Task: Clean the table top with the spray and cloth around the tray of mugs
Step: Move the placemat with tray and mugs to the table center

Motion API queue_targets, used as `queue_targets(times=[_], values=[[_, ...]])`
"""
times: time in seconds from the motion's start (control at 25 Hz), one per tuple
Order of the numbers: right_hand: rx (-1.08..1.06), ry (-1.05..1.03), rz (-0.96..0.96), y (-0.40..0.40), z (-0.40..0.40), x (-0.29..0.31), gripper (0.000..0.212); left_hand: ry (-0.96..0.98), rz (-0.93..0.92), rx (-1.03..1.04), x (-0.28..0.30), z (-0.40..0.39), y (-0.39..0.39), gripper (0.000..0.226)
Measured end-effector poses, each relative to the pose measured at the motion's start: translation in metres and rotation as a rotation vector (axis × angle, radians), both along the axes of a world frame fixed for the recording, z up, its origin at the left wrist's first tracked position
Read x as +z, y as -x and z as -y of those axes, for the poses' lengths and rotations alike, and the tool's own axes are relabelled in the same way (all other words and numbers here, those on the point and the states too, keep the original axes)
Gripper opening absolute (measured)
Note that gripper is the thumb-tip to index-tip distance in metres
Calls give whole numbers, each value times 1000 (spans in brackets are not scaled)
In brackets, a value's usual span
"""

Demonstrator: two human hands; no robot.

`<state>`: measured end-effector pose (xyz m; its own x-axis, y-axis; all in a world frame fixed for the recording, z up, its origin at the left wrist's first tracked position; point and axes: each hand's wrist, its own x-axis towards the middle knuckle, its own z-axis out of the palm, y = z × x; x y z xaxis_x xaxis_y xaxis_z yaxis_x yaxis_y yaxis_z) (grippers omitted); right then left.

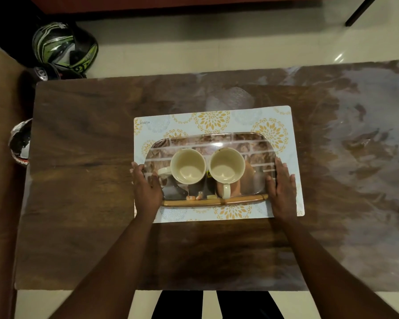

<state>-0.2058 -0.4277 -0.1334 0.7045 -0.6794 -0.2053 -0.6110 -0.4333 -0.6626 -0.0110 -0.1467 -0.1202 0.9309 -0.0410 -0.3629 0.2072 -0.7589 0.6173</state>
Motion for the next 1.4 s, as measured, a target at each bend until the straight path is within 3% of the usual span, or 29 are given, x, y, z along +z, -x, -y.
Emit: queue_targets(times=[0.2,0.64,0.72,0.8,0.92,1.04,1.12,1.24,1.32,1.4], values=[[-69,3,-44,32,5,1,63,13,20,-51,-4,22,21,56],[-52,73,-115,16,13,10,64,43,26,-91,9,16,24,59],[-95,93,-54,4,18,25,62,92,-22,13,25,19,15,56],[-186,25,91,-24,13,61,59,173,55,56,55,31,10,49],[12,-90,151,-63,-26,114,56,222,200,-269,104,59,21,43],[329,126,-105,-69,-65,120,74,-99,118,-672,117,77,46,69],[431,167,-229,-71,-67,117,81,-322,94,-776,115,85,45,85],[519,164,-282,-78,-52,118,72,-500,115,-845,114,98,32,86],[526,202,-375,-78,-44,117,68,-498,172,-912,114,99,25,81],[383,218,-456,-81,-35,117,71,-455,203,-1059,114,94,16,79]])
